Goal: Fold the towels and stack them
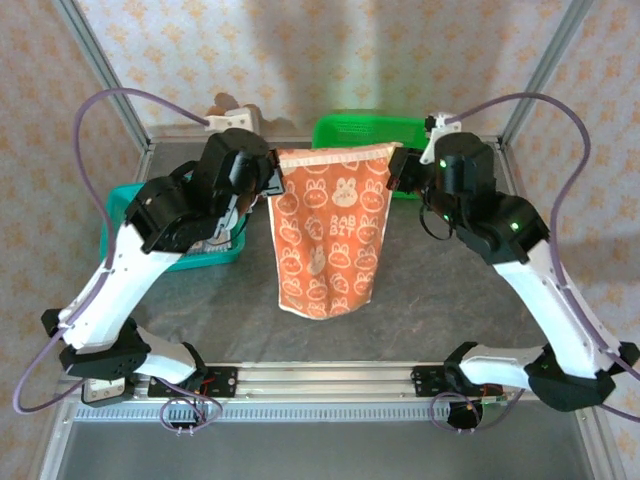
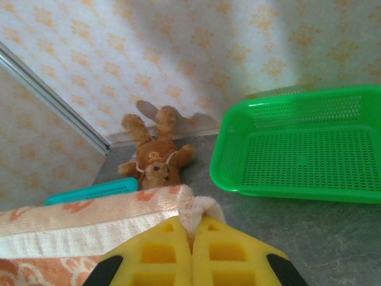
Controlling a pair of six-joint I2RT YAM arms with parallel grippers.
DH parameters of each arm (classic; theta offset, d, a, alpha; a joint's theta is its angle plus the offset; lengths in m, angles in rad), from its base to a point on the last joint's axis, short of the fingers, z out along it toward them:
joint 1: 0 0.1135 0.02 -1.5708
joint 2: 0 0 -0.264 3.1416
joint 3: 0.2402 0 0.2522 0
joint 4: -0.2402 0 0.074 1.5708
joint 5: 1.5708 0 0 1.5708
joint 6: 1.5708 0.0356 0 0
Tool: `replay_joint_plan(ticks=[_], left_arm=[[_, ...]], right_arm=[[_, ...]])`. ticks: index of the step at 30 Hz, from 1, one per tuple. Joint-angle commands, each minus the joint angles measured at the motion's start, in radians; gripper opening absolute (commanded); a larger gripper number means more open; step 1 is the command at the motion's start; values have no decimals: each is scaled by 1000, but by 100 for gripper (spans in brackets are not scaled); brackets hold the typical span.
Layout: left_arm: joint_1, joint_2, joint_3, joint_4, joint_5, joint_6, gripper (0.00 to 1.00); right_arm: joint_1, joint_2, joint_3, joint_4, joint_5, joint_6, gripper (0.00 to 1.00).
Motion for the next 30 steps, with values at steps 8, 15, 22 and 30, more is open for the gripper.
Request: replay_joint_plan(ticks=[8,15,22,30], left_arm=[[13,21,116,30,30,63,0],[-13,-94,11,84,97,43,0],[-120,-223,-101,118,32,34,0],[-216,-277,-159,81,-39,-50,0]], right_arm=[[-26,72,111,94,-87,-100,0],[-24,-27,35,131,-187,-68,0],[30,-152,-26,93,-182,-30,0],[157,-161,14,-19,-62,32,0]])
